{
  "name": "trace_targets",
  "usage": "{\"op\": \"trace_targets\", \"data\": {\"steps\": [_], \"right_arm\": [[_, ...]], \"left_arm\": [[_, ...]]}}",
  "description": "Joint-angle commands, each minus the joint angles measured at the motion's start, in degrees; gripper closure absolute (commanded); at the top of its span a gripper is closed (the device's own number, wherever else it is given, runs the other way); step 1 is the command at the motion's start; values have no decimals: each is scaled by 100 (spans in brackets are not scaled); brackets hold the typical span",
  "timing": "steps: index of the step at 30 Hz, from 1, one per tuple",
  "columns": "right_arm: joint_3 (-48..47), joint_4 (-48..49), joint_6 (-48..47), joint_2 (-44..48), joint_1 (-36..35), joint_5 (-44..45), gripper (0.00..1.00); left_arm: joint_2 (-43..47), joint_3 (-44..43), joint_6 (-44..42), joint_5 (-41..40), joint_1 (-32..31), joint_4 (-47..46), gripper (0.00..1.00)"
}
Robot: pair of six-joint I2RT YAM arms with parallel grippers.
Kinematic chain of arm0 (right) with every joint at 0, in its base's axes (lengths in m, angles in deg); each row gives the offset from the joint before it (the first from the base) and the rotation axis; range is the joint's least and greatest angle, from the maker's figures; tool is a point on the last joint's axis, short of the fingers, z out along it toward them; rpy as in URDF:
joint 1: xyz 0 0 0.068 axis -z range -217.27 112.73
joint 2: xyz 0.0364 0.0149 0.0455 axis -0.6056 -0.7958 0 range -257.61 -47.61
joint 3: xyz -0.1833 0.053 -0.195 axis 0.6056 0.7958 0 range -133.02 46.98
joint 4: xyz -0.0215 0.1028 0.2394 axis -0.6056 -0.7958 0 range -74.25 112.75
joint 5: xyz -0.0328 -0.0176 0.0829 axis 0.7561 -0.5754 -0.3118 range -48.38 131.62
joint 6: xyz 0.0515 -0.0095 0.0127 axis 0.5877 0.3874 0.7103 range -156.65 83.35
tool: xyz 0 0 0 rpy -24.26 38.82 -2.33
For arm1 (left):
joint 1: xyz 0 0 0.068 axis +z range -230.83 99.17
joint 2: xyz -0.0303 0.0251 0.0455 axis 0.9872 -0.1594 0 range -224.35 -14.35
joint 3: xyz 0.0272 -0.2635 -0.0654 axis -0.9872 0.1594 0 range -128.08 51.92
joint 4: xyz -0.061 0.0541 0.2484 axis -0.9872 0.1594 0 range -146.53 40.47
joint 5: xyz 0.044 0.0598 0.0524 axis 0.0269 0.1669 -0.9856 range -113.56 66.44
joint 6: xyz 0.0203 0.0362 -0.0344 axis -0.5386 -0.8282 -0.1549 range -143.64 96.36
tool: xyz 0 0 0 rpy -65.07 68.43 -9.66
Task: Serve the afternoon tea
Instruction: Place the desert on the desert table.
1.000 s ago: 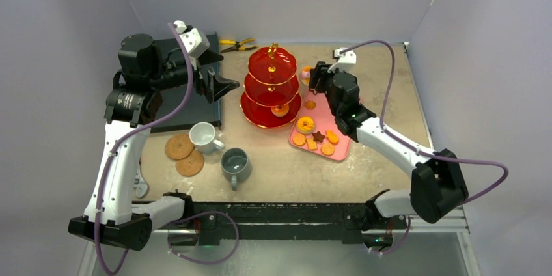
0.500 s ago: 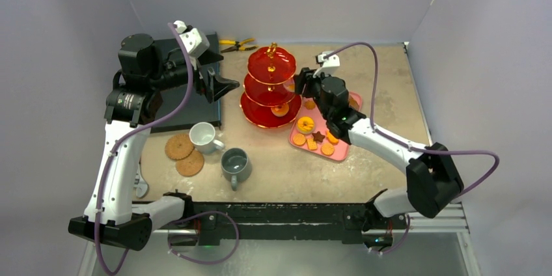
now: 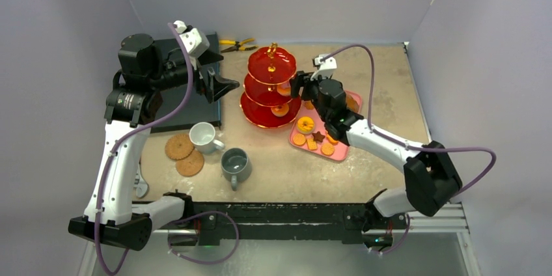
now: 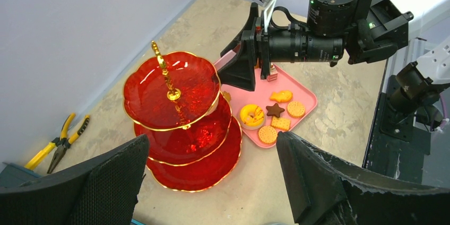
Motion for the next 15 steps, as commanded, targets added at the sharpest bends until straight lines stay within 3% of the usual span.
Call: {"op": "trace_targets", "data": {"steps": [1, 15], "right_arm": [[105, 322, -27, 304, -19, -57, 27], [314, -458, 121, 1063, 73, 480, 34]], "left_arm": [[28, -118, 90, 104, 7, -192, 10], [28, -133, 94, 129, 6, -167, 10]]}}
